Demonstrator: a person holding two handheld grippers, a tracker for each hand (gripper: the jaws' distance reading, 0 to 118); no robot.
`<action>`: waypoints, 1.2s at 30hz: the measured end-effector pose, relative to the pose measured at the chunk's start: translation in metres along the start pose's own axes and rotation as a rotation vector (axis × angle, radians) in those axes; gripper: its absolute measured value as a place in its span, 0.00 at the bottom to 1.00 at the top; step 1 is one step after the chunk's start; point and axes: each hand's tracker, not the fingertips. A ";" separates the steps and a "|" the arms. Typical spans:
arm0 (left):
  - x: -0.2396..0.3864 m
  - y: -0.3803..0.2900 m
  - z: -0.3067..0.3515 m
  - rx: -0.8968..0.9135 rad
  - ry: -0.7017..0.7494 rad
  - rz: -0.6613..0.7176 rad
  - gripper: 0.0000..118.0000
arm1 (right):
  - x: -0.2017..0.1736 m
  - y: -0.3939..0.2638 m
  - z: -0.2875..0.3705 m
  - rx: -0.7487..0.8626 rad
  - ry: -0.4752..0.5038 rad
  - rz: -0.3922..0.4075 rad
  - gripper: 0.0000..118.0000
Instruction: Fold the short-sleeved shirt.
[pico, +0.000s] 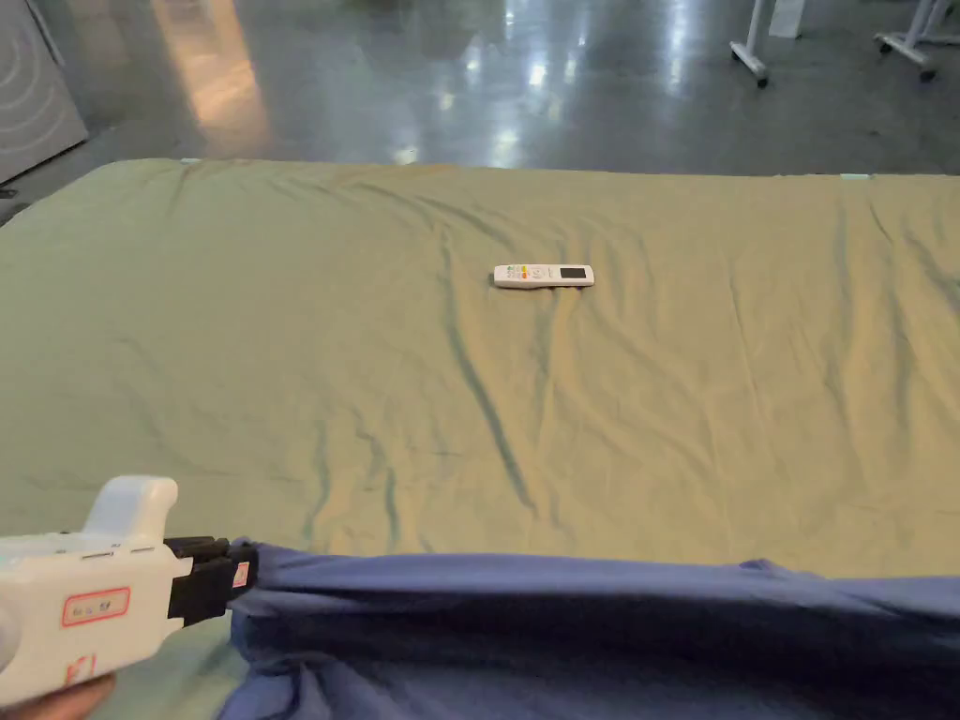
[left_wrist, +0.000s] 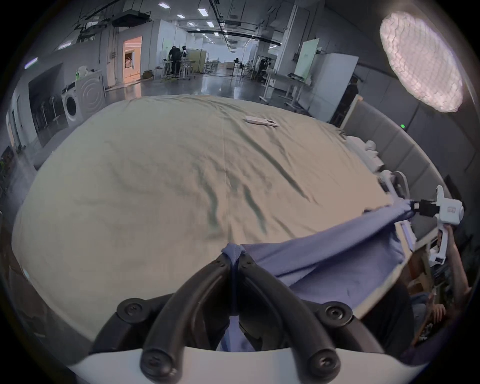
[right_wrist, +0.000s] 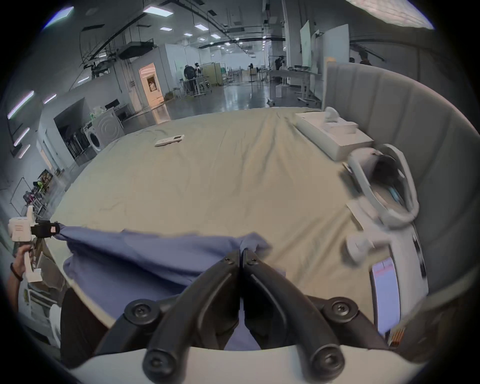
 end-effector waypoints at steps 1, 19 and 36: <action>-0.002 -0.018 0.010 0.021 -0.018 0.019 0.05 | -0.001 -0.020 0.016 0.016 -0.010 -0.013 0.01; -0.024 -0.106 -0.002 0.045 0.030 0.116 0.72 | 0.028 -0.132 -0.006 -0.010 -0.121 -0.174 0.56; 0.161 -0.063 0.190 0.794 0.146 -0.257 0.72 | -0.132 -0.063 0.176 0.699 -0.043 0.155 0.65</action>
